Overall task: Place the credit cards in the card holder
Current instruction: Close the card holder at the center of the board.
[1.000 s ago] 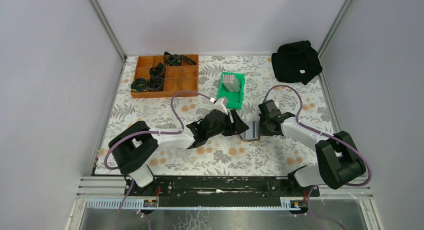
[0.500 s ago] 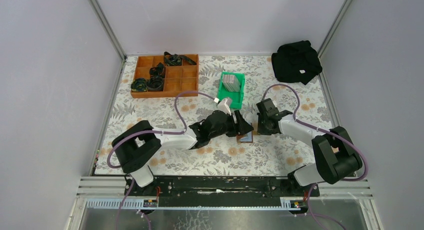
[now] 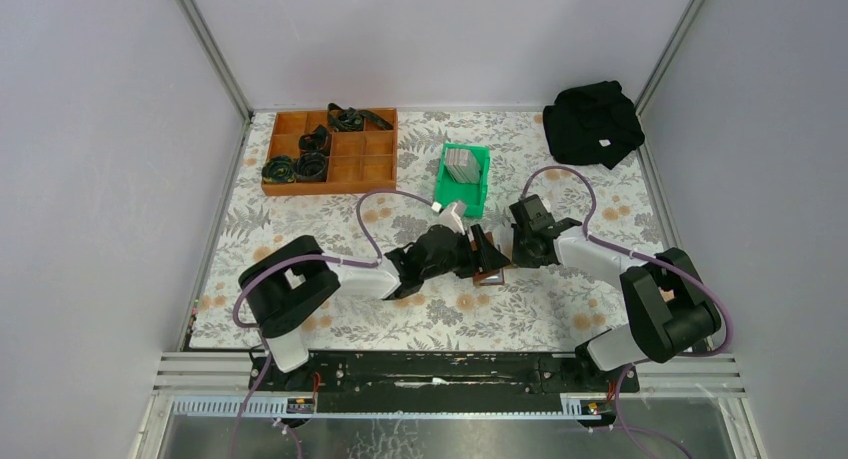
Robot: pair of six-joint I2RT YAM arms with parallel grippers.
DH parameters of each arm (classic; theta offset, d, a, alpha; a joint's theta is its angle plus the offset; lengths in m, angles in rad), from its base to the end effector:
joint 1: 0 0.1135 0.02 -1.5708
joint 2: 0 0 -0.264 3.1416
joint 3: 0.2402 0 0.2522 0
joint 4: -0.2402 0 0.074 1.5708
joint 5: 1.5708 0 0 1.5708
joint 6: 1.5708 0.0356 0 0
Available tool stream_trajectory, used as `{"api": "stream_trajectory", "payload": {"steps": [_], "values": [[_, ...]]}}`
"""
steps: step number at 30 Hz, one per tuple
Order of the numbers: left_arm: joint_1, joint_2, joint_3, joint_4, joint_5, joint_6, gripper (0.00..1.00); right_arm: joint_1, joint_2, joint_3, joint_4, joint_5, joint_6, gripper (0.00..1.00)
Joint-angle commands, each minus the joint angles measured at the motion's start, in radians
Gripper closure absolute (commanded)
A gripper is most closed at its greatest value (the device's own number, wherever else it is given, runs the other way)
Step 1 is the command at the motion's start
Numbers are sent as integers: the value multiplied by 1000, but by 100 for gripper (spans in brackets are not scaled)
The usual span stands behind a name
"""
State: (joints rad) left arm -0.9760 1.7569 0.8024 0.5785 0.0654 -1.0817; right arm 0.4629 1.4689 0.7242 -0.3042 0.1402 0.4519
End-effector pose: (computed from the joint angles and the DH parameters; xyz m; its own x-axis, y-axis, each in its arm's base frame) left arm 0.2005 -0.3005 0.1675 -0.8563 -0.3062 -0.4158 0.2227 0.5075 -0.8324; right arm 0.2424 0.1154 0.1595 -0.8636 0.0522 -0.5014 -0.0030 0.9941 0.1087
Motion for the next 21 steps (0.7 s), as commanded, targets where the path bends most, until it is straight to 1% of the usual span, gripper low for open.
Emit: {"api": "stream_trajectory", "payload": {"steps": [1, 12, 17, 21], "values": [[-7, 20, -51, 109, 4, -56, 31, 13, -4, 10, 5, -6, 21, 100], [-7, 33, -105, 143, -50, -134, 31, 13, -30, 6, -13, 6, 19, 100], [-8, 29, -71, 44, -82, -116, 32, 13, -38, -1, -12, 7, 22, 100], [-10, 23, -28, -94, -117, -76, 37, 13, -37, -4, -4, 3, 25, 100]]}}
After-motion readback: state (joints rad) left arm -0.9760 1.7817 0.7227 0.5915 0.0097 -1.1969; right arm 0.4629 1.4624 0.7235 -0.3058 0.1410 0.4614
